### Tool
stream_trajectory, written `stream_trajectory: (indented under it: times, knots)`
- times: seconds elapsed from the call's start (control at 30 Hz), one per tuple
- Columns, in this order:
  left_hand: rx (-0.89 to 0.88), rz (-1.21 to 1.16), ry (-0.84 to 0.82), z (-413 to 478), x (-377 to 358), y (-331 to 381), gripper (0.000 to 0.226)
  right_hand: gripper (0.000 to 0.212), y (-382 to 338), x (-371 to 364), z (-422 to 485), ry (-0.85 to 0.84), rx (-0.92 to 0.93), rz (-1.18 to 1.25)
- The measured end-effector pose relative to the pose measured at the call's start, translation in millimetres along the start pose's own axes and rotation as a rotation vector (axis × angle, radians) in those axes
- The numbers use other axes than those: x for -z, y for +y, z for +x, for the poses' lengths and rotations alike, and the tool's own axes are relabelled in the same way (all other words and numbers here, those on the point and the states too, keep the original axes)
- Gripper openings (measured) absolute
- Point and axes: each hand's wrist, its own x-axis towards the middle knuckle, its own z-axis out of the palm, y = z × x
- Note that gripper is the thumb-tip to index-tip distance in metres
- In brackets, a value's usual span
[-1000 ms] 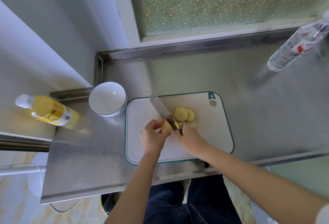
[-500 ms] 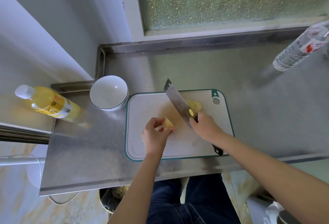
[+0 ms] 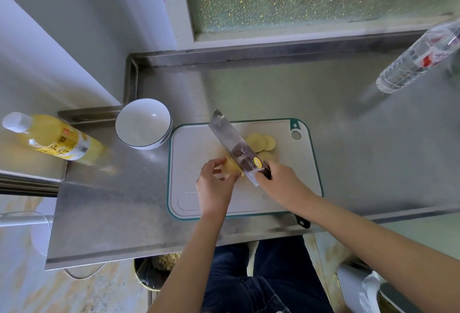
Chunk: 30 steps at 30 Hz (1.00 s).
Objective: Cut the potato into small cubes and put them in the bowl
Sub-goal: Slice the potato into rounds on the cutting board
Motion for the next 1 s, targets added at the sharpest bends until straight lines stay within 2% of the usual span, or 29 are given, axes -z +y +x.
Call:
stream_trajectory:
  times: [0.13, 0.33, 0.5, 0.7, 0.93, 1.0]
  knots:
    - [-0.003, -0.019, -0.001, 0.9, -1.1, -1.4, 0.038, 0.014, -1.3, -1.0, -2.6, -0.021, 0.028, 0.006]
    - [0.030, -0.037, 0.008, 1.7, 1.3, -3.4, 0.036, 0.026, -3.4, -2.4, -4.4, -0.040, 0.027, -0.026]
    - [0.035, -0.034, 0.004, 2.1, 2.0, -2.4, 0.033, 0.021, -5.9, -0.7, -5.3, -0.053, -0.002, -0.060]
    - [0.040, -0.043, 0.005, 2.9, 3.3, -1.4, 0.033, 0.033, -13.0, -1.3, -9.0, -0.061, -0.014, -0.102]
    - [0.030, -0.020, 0.015, 4.1, 3.0, -0.2, 0.034, 0.032, -26.9, -1.8, -0.6, -0.073, -0.037, -0.159]
    - [0.031, -0.019, 0.019, 4.4, 3.0, -0.2, 0.033, 0.026, -29.7, -2.4, 3.5, -0.085, -0.039, -0.175]
